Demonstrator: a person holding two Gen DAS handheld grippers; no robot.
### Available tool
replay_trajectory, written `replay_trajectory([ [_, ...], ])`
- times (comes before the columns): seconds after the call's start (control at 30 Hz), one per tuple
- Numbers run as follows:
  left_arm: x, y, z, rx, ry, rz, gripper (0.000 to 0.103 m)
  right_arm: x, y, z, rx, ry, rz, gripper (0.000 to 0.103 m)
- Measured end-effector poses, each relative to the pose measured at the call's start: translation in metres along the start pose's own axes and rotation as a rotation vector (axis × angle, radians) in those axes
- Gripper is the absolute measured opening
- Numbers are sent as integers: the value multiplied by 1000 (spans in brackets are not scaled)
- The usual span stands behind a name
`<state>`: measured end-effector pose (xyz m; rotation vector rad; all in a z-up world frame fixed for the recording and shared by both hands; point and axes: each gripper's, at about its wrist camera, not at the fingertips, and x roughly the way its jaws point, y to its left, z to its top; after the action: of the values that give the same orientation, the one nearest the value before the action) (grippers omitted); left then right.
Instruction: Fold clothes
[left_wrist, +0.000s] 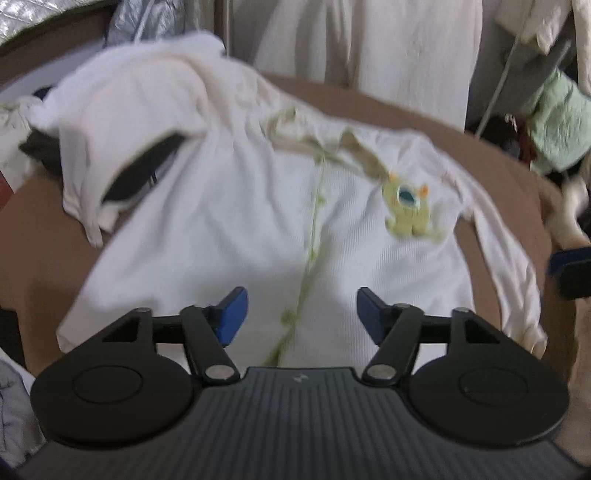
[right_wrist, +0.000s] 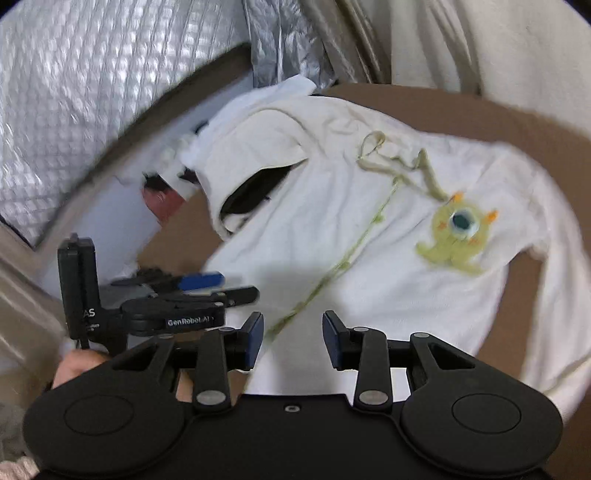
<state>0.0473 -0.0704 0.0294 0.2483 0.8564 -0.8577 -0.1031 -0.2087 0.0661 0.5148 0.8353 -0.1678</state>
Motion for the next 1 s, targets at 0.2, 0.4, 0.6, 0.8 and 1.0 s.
replay_trajectory([
  [0.2, -8, -1, 23, 4, -13, 45, 68, -60, 34, 73, -77, 30, -353, 40],
  [0.4, 9, -18, 32, 13, -14, 88, 69, -92, 16, 73, -103, -8, -607, 41],
  [0.6, 48, -63, 27, 54, 16, 42, 69, -44, -74, 13, 35, 143, -580, 41],
  [0.8, 82, -113, 49, 177, -119, 51, 89, 10, -150, -32, 144, 229, -470, 42],
  [1.0, 142, -161, 73, 257, -26, -44, 89, 46, -184, -66, 111, 251, -295, 42],
])
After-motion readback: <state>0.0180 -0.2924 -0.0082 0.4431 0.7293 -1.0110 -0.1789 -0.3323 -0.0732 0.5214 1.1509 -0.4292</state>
